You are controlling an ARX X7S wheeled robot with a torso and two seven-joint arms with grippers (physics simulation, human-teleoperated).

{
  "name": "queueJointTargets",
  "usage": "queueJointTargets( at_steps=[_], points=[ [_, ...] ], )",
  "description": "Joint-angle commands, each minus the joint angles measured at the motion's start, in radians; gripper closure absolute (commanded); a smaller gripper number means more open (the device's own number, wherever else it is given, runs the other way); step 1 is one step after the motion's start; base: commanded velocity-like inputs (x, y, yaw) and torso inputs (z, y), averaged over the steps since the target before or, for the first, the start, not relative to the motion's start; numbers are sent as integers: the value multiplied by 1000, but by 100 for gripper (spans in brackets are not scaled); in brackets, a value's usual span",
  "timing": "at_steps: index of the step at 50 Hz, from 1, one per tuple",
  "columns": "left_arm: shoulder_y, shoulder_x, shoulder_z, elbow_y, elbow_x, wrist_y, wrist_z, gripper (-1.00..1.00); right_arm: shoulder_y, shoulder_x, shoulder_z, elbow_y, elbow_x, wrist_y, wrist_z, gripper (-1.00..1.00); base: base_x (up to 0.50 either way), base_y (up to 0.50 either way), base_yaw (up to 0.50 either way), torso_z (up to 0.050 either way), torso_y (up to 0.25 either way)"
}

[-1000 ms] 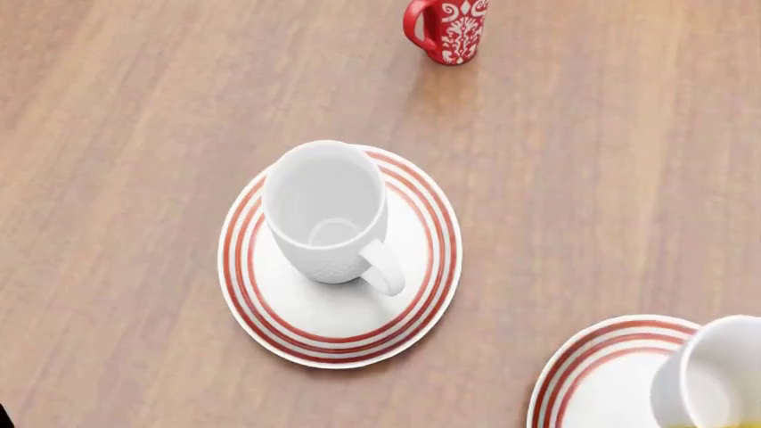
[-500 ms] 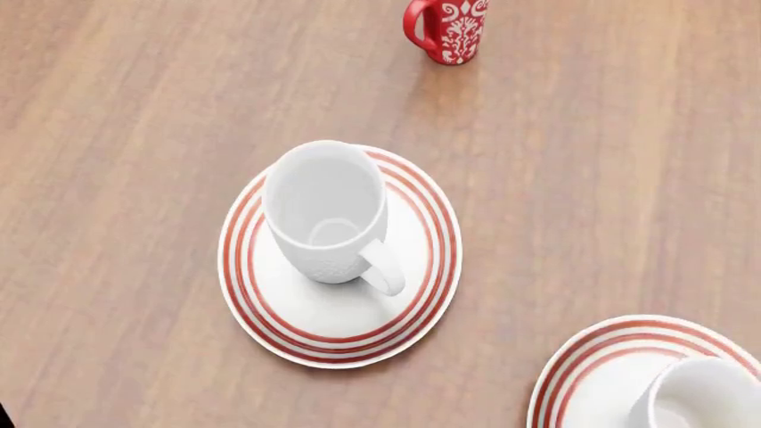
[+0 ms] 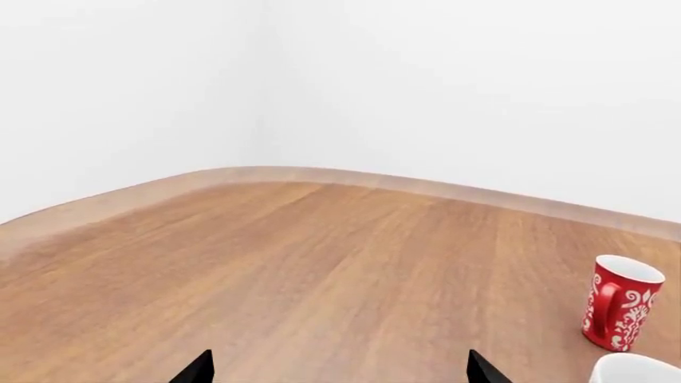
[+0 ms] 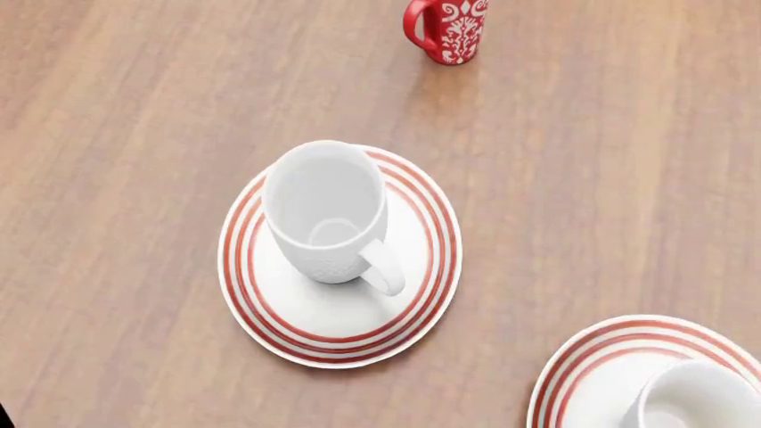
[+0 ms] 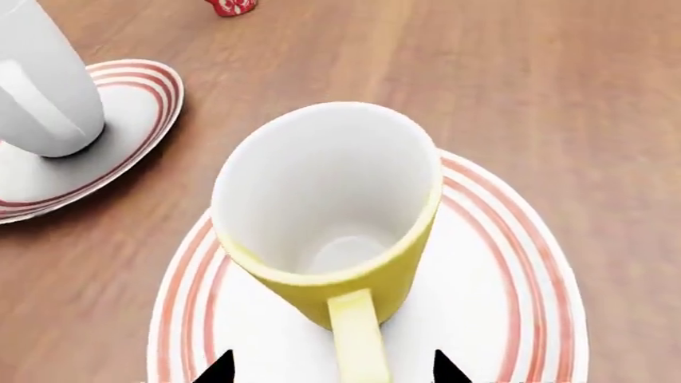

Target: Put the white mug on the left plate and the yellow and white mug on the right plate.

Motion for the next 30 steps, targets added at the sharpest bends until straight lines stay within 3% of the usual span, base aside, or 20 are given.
queueJointTargets(
  at_steps=[1, 30],
  points=[
    [-4, -1, 2, -3, -2, 0, -3, -100, -29, -6, 25, -21, 57, -53, -50, -100, 0, 0, 0, 0, 0],
    [-15, -15, 0, 20, -15, -12, -11, -100, -134, -29, 237, -236, 380, -52, -79, -100, 0, 0, 0, 0, 0]
  ],
)
